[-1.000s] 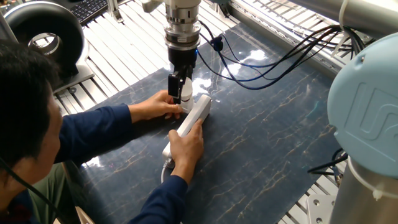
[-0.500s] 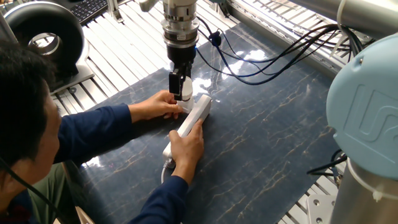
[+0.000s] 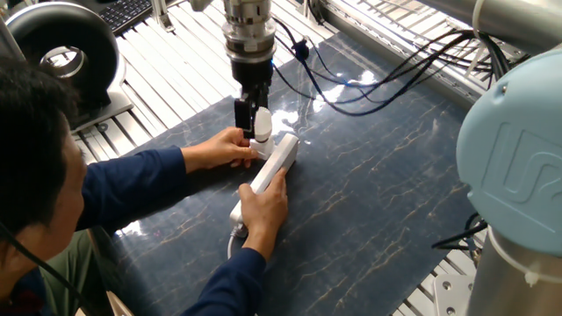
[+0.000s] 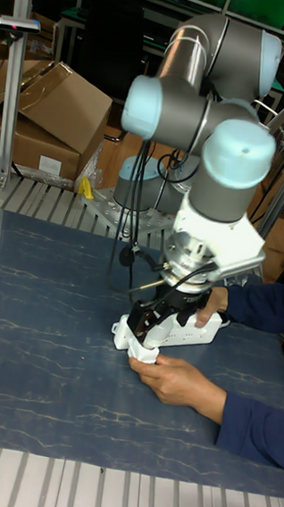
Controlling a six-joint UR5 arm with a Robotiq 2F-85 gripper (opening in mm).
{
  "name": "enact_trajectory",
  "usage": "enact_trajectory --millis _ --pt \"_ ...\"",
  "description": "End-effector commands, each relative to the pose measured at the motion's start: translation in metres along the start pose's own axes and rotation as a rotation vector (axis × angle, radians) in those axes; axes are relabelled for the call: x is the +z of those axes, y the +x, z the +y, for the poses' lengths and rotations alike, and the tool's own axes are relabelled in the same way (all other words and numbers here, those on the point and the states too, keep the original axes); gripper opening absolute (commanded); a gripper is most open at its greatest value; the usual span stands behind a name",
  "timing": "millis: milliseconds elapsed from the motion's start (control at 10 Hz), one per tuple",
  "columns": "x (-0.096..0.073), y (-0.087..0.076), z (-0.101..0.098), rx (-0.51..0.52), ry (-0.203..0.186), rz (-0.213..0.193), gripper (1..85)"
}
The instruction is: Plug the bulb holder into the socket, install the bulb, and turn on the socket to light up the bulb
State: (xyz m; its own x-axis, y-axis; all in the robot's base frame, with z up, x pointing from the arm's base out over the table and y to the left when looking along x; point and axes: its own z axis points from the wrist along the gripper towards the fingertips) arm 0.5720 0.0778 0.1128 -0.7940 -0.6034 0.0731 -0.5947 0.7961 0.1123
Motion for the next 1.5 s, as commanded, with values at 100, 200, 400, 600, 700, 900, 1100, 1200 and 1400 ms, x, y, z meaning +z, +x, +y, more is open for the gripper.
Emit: enact_trajectory --millis 100,200,400,600,700,900,1100,1200,1400 --pt "-0.034 -0.010 -0.002 -0.098 0.036 0.021 75.3" --pt "-0.036 -0.014 0.002 -0.095 0.021 0.013 74.7" --pt "-0.053 -0.025 -0.027 -0.139 0.084 0.006 64.7" --pt "-0.060 -0.039 -0.055 -0.189 0.116 -0.029 57.3" --pt "-0.064 -0.052 -0.085 -0.271 0.178 -0.053 55.0" --pt "-0.068 -0.070 -0.096 -0.419 0.225 -0.100 49.0" --pt "-0.073 -0.074 -0.115 -0.497 0.311 -0.091 38.0" --pt "-0.073 -0.082 -0.109 -0.527 0.294 -0.121 39.3" --pt "-0.070 -0.080 -0.098 -0.541 0.253 -0.122 54.7"
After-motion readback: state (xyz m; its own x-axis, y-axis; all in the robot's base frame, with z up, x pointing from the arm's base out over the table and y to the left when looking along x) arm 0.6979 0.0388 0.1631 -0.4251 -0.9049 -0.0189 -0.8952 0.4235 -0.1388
